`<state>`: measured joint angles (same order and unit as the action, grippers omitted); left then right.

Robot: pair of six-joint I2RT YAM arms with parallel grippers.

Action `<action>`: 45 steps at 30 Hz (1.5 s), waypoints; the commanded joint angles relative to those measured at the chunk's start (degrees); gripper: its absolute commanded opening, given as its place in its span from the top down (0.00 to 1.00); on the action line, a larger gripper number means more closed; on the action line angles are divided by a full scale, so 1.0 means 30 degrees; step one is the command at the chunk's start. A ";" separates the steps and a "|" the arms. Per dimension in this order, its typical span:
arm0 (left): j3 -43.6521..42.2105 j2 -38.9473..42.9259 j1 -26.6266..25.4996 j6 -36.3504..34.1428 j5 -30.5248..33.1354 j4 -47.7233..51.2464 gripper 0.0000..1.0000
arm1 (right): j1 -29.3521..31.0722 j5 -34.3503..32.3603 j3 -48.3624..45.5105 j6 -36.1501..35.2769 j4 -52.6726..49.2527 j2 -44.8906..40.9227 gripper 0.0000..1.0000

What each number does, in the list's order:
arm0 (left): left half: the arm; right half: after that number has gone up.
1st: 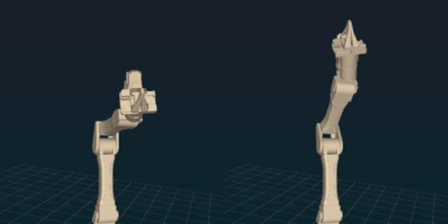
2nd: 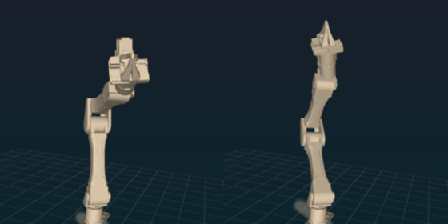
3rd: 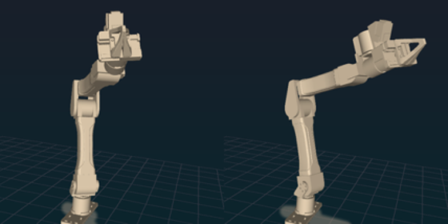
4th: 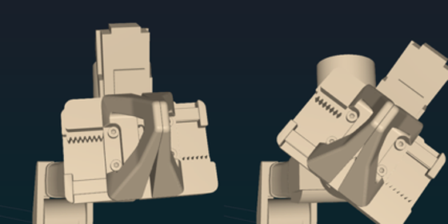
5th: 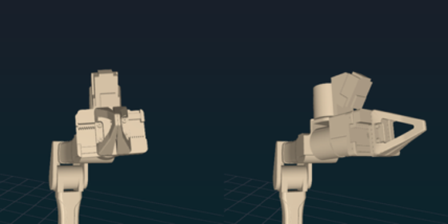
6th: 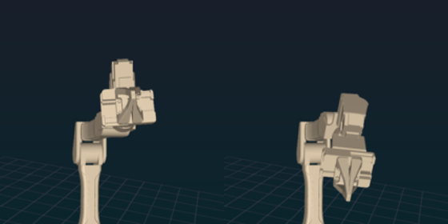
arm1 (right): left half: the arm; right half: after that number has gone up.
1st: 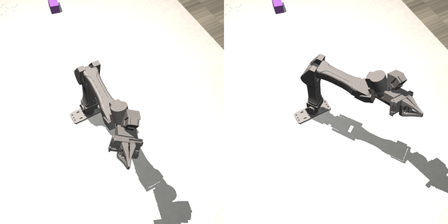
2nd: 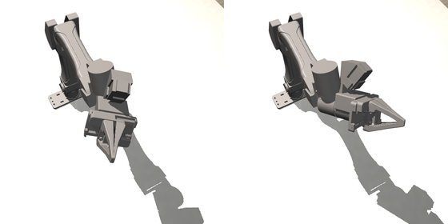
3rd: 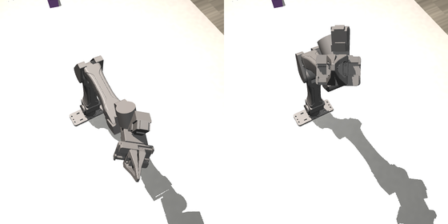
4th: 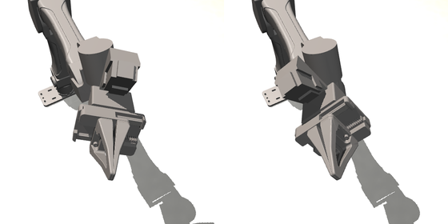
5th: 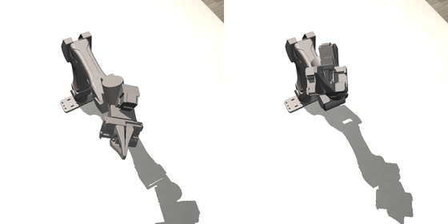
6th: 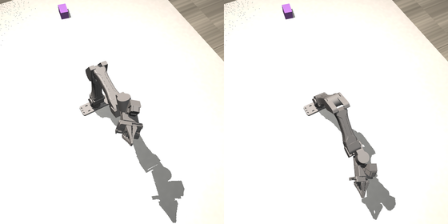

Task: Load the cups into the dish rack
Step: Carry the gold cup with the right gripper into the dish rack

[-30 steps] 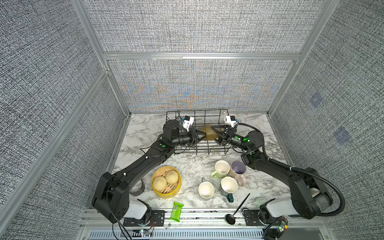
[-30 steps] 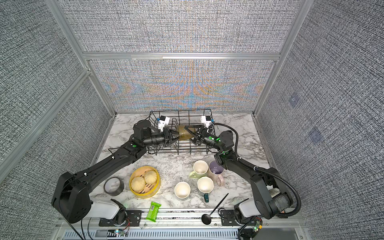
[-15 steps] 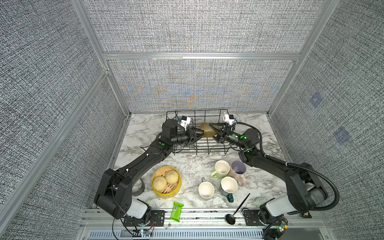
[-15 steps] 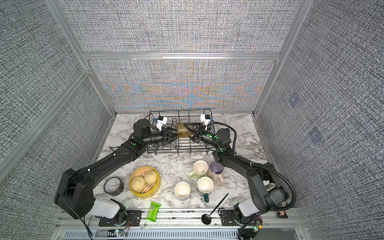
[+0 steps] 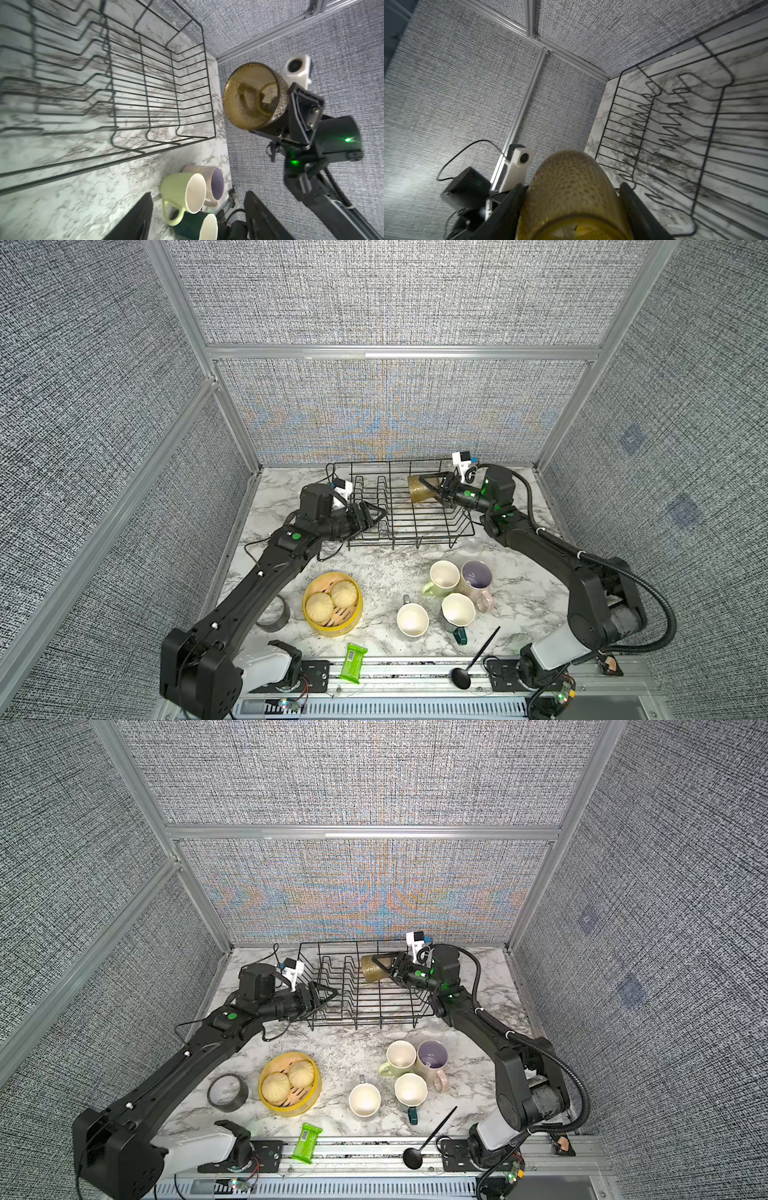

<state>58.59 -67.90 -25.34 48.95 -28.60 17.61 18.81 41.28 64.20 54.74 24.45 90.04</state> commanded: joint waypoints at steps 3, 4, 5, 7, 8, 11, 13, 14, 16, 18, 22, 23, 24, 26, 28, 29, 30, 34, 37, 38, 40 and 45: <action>-0.1404 0.2522 0.0016 -0.2651 0.2769 0.3266 0.21 | -0.0029 -0.3740 0.2299 -0.8341 -0.8591 0.0607 0.39; -0.1758 0.2984 0.0026 -0.2714 0.2557 0.3123 0.21 | -0.0051 -0.4175 0.2708 -0.8824 -0.9130 0.0853 0.39; -0.2100 0.3512 0.0039 -0.2819 0.2265 0.2994 0.20 | -0.0058 -0.4644 0.3220 -0.9335 -0.9677 0.1167 0.39; -0.2344 0.4323 0.0022 -0.3156 0.2134 0.3502 0.20 | -0.0059 -0.5446 0.3999 -1.0255 -1.0413 0.1713 0.39; -0.2334 0.4642 0.0035 -0.3471 0.2283 0.4078 0.20 | -0.0058 -0.5870 0.4409 -1.0710 -1.0739 0.2057 0.39; -0.2244 0.5397 0.0019 -0.4174 0.2801 0.5598 0.20 | -0.0066 -0.7021 0.5792 -1.1984 -1.1715 0.3151 0.39; -0.2370 0.5798 0.0021 -0.4304 0.3074 0.6048 0.20 | -0.0060 -0.7826 0.6927 -1.3096 -1.2690 0.3956 0.39; -0.2512 0.5978 0.0028 -0.4290 0.3195 0.6128 0.20 | -0.0030 -0.8405 0.7545 -1.3820 -1.3229 0.4397 0.39; -0.2759 0.6220 0.0016 -0.4225 0.3415 0.6042 0.20 | -0.0029 -0.9350 0.8519 -1.4860 -1.3913 0.5228 0.39; -0.3009 0.6372 0.0025 -0.4089 0.3760 0.5852 0.21 | -0.0029 -1.0364 0.9440 -1.5785 -1.4353 0.6172 0.39; -0.3264 0.6419 0.0030 -0.3909 0.4113 0.5308 0.20 | -0.0024 -1.1327 1.1197 -1.6846 -1.4927 0.7692 0.39; -0.3230 0.6349 0.0032 -0.3990 0.4113 0.5269 0.21 | 0.0026 -1.1648 1.1632 -1.7147 -1.4997 0.8108 0.39; -0.3145 0.6266 0.0029 -0.4137 0.4157 0.5346 0.20 | 0.0058 -1.2045 1.2118 -1.7390 -1.5194 0.8526 0.39; -0.2511 0.6041 0.0018 -0.4636 0.4406 0.6018 0.20 | 0.0088 -1.2635 1.2903 -1.7793 -1.5469 0.9258 0.39; -0.1803 0.5883 0.0039 -0.5138 0.4894 0.6846 0.20 | 0.0116 -1.3252 1.3400 -1.8104 -1.5459 0.9908 0.39; -0.1562 0.5875 0.0013 -0.5312 0.5194 0.7113 0.20 | 0.0117 -1.3586 1.3714 -1.8265 -1.5514 1.0300 0.39; -0.1426 0.5882 0.0030 -0.5451 0.5381 0.7224 0.20 | 0.0103 -1.3793 1.4157 -1.8403 -1.5697 1.0746 0.39; -0.1686 0.6094 0.0038 -0.5493 0.5758 0.6916 0.20 | 0.0117 -1.4507 1.5948 -1.8801 -1.6659 1.2235 0.39; -0.2336 0.6366 0.0031 -0.5508 0.6144 0.6060 0.20 | 0.0088 -1.4813 1.6566 -1.8833 -1.6707 1.2987 0.38; -0.2393 0.6401 0.0012 -0.5682 0.6325 0.6018 0.20 | 0.0059 -1.4814 1.6743 -1.8833 -1.6675 1.3211 0.38; -0.2105 0.6294 0.0036 -0.6036 0.6797 0.6453 0.20 | 0.0058 -1.4868 1.7191 -1.8889 -1.6866 1.3738 0.38; -0.0944 0.5799 0.0028 -0.7125 0.7471 0.7784 0.20 | -0.0083 -1.5020 1.7773 -1.8825 -1.7001 1.4736 0.38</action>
<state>54.52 -50.02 -25.30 30.44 -8.43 38.65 18.79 -2.85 116.66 -1.63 -25.69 133.34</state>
